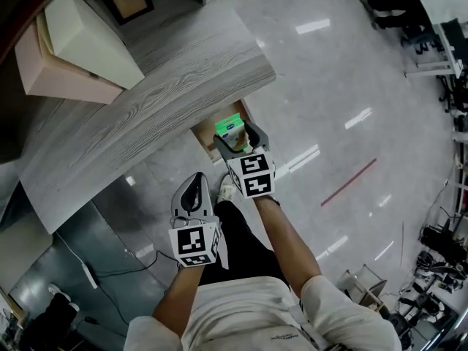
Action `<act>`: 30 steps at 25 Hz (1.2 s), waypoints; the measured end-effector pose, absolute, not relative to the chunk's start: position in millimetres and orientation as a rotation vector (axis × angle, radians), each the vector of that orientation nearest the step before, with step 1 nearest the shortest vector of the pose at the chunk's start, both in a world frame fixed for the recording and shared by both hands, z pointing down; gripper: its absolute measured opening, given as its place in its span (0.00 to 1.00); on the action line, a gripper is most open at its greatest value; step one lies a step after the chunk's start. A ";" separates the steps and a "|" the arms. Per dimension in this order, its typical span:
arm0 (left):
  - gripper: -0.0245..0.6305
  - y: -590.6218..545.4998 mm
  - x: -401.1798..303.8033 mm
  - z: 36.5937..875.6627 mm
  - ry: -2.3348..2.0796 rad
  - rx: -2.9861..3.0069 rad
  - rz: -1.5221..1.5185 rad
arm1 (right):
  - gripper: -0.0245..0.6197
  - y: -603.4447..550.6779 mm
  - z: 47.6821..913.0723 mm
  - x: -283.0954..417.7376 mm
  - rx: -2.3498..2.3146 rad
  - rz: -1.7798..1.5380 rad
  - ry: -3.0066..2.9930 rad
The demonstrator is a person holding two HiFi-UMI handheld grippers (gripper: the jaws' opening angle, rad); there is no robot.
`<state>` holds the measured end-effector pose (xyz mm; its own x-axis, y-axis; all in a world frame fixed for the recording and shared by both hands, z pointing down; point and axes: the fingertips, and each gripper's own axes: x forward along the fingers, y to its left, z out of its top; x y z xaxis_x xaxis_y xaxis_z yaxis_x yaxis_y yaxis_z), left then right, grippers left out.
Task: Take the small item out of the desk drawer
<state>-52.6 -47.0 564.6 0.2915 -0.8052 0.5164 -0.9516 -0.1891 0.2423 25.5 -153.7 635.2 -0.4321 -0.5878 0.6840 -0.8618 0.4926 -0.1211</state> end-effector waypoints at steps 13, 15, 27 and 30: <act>0.06 -37.5 -51.9 488.4 -1.593 2.124 0.354 | 0.60 -128.4 536.2 32.5 1.260 0.586 -2.251; 0.06 -39.0 -54.0 478.3 -1.600 2.135 0.343 | 0.60 -126.1 521.1 31.7 1.270 0.564 -2.268; 0.06 -29.0 -57.9 411.3 -1.632 2.188 0.304 | 0.60 -99.5 442.5 29.6 1.321 0.522 -2.337; 0.06 -28.3 -59.5 397.1 -1.634 2.208 0.294 | 0.60 -95.8 423.6 30.8 1.349 0.513 -2.351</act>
<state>-59.5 -28.3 397.1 0.3037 -0.8725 0.3827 -0.9512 -0.2545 0.1746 30.8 -95.8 423.6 -0.4668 -0.7335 0.4940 -0.8727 0.4725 -0.1230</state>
